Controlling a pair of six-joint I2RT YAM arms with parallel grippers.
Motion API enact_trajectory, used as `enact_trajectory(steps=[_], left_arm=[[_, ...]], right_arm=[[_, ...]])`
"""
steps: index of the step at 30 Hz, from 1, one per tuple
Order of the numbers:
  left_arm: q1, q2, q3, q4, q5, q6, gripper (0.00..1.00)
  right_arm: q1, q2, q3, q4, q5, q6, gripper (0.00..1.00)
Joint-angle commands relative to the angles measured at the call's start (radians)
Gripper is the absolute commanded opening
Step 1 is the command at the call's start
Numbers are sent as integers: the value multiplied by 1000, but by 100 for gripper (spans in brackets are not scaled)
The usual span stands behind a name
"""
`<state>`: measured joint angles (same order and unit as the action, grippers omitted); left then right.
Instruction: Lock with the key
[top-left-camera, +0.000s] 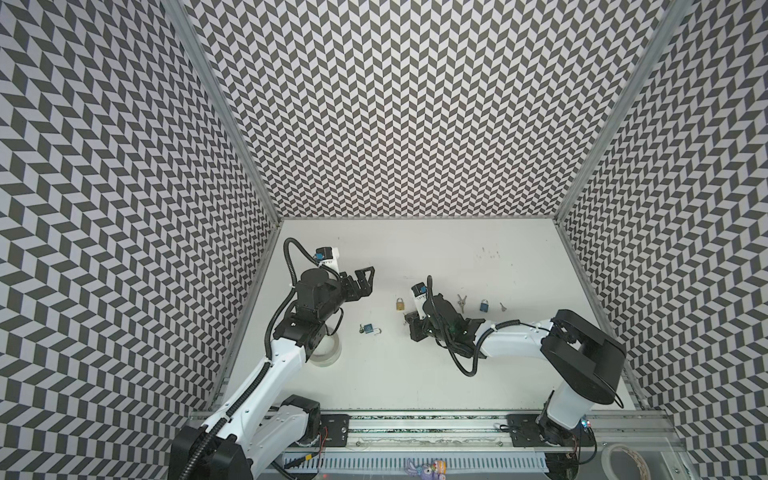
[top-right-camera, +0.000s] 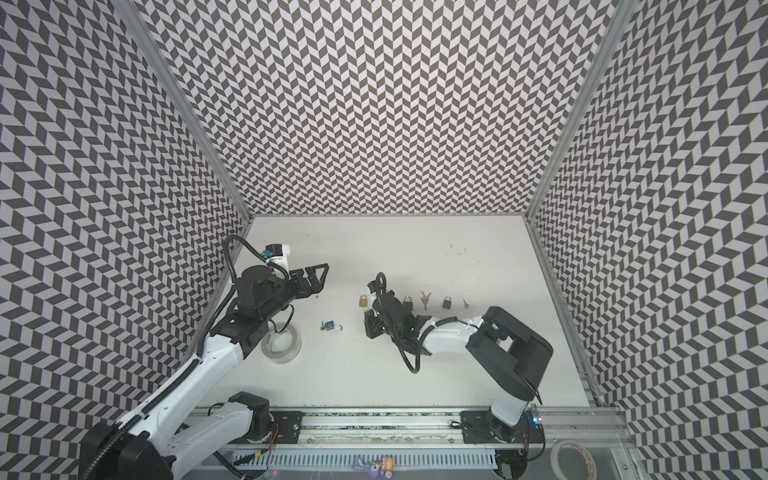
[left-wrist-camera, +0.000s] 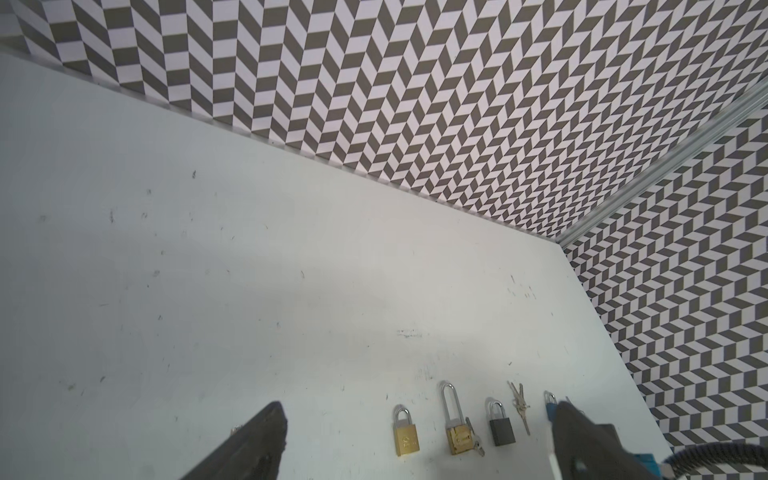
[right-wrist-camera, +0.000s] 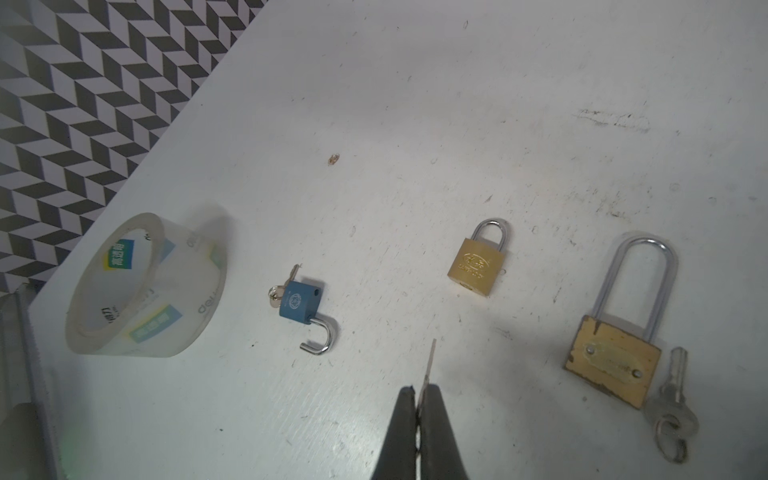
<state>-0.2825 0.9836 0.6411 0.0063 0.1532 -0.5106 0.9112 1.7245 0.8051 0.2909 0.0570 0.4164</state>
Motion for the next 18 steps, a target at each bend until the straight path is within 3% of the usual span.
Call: enact_trajectory(steps=[1,12,18], left_arm=[[-9,-10,5,45,-5,2,100],[-10,45,22,29,39,-20,100],[-14,14,8,16,-22,-32,100]], right_arm=[[-26,38,33,18,25,31,0],[-82,124,93,-2,13,18,0],[-97,149,126,-6,9,3,0]])
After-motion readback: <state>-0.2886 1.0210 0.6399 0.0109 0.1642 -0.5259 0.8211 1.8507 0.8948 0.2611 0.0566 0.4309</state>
